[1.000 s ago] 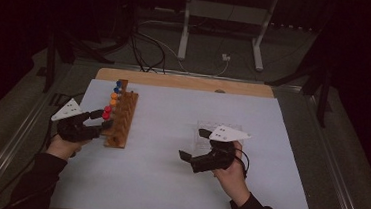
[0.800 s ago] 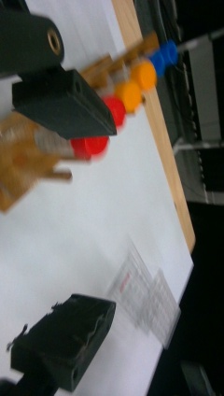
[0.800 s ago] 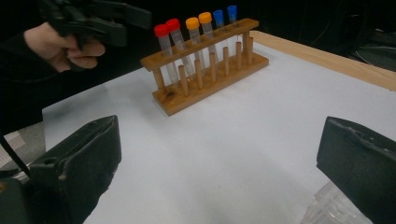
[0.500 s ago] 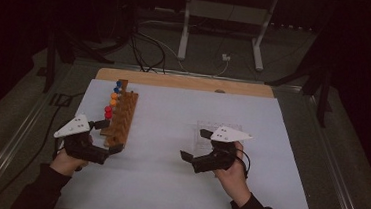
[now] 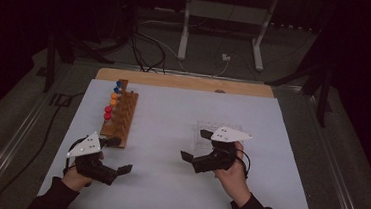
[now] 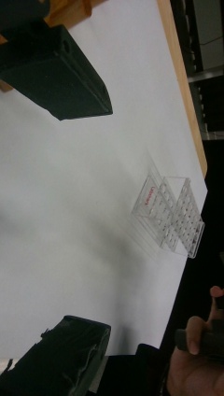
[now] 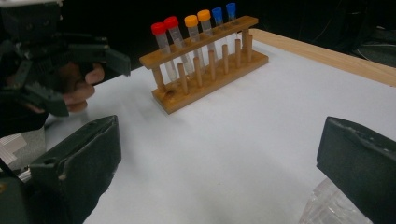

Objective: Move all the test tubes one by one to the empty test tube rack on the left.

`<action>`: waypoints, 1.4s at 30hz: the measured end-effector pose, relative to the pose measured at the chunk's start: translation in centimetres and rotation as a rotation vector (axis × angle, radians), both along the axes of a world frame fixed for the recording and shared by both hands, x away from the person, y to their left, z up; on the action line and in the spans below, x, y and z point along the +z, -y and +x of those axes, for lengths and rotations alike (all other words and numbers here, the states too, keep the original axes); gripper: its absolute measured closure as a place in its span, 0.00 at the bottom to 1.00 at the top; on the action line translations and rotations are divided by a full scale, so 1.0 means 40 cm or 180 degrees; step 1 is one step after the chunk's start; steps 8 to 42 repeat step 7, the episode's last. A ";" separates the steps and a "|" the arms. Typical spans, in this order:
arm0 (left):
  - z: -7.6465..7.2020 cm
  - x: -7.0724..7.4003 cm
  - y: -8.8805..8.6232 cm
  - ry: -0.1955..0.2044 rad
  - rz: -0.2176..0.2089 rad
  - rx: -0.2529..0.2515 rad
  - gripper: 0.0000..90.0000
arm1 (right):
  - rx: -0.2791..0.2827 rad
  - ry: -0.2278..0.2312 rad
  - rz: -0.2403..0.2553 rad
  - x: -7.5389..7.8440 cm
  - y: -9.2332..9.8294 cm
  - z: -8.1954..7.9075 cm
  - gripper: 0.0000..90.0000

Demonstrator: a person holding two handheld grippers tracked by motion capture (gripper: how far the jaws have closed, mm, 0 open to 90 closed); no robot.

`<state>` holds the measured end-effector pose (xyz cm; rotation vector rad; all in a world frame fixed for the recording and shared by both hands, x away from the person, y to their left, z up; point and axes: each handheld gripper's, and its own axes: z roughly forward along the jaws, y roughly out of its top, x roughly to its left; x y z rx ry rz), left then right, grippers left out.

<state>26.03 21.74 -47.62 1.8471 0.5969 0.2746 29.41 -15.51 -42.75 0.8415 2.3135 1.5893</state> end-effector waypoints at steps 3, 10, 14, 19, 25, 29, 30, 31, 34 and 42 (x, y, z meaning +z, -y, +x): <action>-0.008 -0.020 0.011 -0.0036 0.0003 -0.0004 0.01 | 0.0002 -0.0008 0.0004 -0.002 0.000 0.001 0.00; -0.008 -0.028 0.018 -0.0043 0.0030 -0.0048 0.01 | 0.0005 -0.0019 -0.0003 -0.004 -0.002 0.002 0.00; -0.008 -0.028 0.018 -0.0043 0.0030 -0.0048 0.01 | 0.0005 -0.0019 -0.0003 -0.004 -0.002 0.002 0.00; -0.008 -0.028 0.018 -0.0043 0.0030 -0.0048 0.01 | 0.0005 -0.0019 -0.0003 -0.004 -0.002 0.002 0.00; -0.008 -0.028 0.018 -0.0043 0.0030 -0.0048 0.01 | 0.0005 -0.0019 -0.0003 -0.004 -0.002 0.002 0.00; -0.008 -0.028 0.018 -0.0043 0.0030 -0.0048 0.01 | 0.0005 -0.0019 -0.0003 -0.004 -0.002 0.002 0.00; -0.008 -0.028 0.018 -0.0043 0.0030 -0.0048 0.01 | 0.0005 -0.0019 -0.0003 -0.004 -0.002 0.002 0.00; -0.008 -0.028 0.018 -0.0043 0.0030 -0.0048 0.01 | 0.0005 -0.0019 -0.0003 -0.004 -0.002 0.002 0.00; -0.008 -0.028 0.018 -0.0043 0.0030 -0.0048 0.01 | 0.0005 -0.0019 -0.0003 -0.004 -0.002 0.002 0.00; -0.008 -0.028 0.018 -0.0043 0.0030 -0.0048 0.01 | 0.0005 -0.0019 -0.0003 -0.004 -0.002 0.002 0.00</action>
